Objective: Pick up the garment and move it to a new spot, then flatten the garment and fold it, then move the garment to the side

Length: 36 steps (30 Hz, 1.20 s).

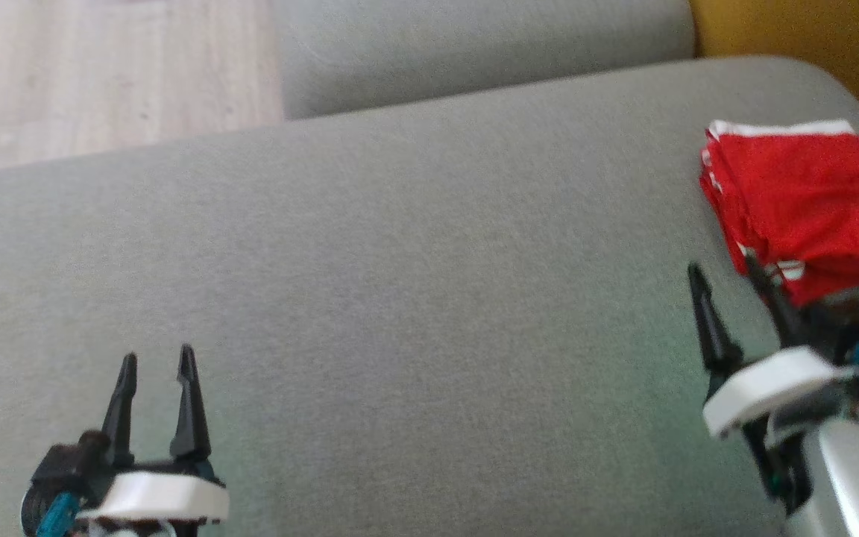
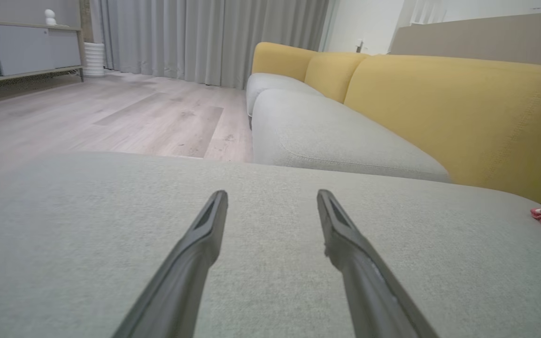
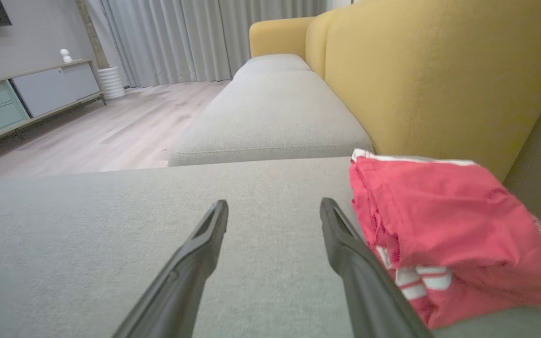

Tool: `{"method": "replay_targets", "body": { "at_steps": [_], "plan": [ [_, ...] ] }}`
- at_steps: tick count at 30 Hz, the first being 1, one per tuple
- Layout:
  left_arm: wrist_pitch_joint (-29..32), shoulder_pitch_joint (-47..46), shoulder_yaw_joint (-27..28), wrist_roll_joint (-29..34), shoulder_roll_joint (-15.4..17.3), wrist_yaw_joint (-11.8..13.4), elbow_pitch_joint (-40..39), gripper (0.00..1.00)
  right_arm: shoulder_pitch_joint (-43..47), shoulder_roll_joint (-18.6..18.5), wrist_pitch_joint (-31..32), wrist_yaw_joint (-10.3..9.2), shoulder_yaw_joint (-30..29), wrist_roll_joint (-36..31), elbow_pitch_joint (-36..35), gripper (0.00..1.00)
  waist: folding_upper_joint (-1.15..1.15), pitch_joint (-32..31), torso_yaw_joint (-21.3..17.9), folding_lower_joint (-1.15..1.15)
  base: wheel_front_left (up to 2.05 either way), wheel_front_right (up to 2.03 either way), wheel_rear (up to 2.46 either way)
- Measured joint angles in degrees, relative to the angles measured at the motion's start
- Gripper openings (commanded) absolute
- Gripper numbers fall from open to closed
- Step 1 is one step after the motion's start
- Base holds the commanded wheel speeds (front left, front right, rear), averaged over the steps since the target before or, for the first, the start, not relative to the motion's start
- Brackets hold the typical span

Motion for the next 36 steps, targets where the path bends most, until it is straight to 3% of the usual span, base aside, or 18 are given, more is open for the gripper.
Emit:
{"method": "replay_targets", "body": {
  "at_steps": [5,11,32,33,36],
  "plan": [
    [0.00,2.08,1.10,-0.01,-0.21,-0.01,0.21,1.00,6.11,3.24,0.03,0.00,-1.90,-1.43,-3.35,1.00,0.00,-2.46,2.90,0.01,0.00,0.00,0.00],
    [0.00,3.41,2.01,0.00,-0.82,-0.09,0.33,1.00,6.74,4.44,1.49,0.00,-3.09,-2.68,-5.44,1.00,0.00,-3.53,4.43,0.02,0.00,0.00,0.00],
    [0.00,3.50,2.50,0.87,-1.32,-0.81,0.54,1.00,8.12,5.58,3.14,0.00,-4.22,-2.86,-6.84,1.00,0.00,-3.25,3.59,0.02,0.00,0.00,0.00],
    [0.02,3.51,2.41,0.98,-1.34,-0.97,0.82,0.00,8.14,5.59,3.13,0.00,-4.20,-2.86,-6.50,0.00,0.00,-3.28,3.61,0.02,0.00,0.00,0.00],
    [0.27,4.33,1.96,0.97,-1.71,-0.98,3.42,0.00,9.29,5.65,3.15,0.00,-4.04,-2.85,-3.61,0.00,0.00,-3.29,3.60,0.02,0.00,0.00,0.00]
  ]
}}
